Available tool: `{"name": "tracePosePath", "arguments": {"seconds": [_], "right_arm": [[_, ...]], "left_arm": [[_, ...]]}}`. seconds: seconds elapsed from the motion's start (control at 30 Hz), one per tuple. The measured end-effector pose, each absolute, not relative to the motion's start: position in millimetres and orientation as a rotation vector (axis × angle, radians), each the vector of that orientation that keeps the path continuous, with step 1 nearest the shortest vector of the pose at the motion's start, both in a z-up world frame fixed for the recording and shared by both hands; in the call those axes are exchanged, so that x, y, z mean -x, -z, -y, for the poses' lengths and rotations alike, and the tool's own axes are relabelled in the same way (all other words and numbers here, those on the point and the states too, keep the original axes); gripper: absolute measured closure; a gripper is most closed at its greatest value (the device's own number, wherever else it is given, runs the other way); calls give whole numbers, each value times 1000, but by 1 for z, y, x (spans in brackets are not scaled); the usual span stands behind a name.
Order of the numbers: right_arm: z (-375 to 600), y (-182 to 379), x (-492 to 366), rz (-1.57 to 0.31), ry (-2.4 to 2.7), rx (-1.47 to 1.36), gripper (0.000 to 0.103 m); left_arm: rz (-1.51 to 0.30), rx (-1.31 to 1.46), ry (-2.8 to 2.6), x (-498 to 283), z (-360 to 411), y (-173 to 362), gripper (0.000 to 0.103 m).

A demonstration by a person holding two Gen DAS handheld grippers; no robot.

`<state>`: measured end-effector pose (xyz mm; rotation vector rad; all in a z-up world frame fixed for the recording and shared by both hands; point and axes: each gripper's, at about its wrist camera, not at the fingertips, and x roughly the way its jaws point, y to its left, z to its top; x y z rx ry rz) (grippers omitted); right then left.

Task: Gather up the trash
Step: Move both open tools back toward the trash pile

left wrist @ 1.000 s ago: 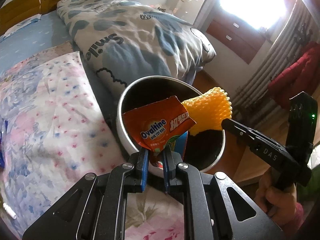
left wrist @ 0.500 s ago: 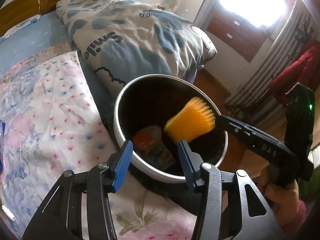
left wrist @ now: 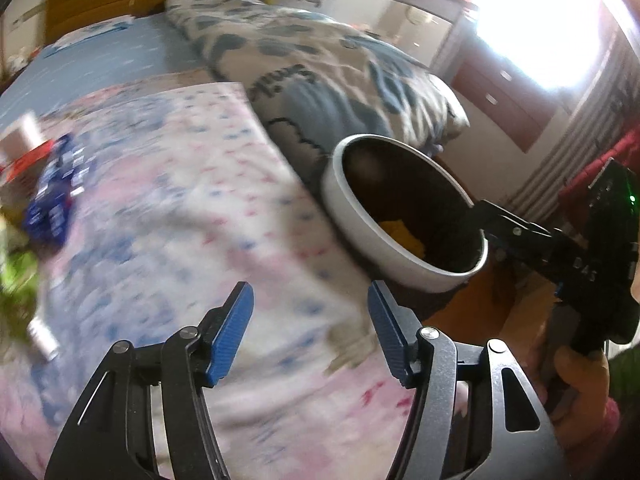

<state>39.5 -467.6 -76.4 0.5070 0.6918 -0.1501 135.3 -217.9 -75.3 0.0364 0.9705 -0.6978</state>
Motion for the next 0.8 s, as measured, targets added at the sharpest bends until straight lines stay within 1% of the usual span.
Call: {"name": "tracePosePath", "arguments": {"seconds": [0.23,0.57,0.8], "right_arm": [[424,74,-50,-699,71,-486,19],[367,87,-76,-767,-25,-456,18],[335,93,-94,-800,-76,-438,18]], "left_arm": [[-966,45,594,-137,156,76,43],[-951,107,461,-137,79,84,43],[-949,166,397,-145,47,85,43]]}}
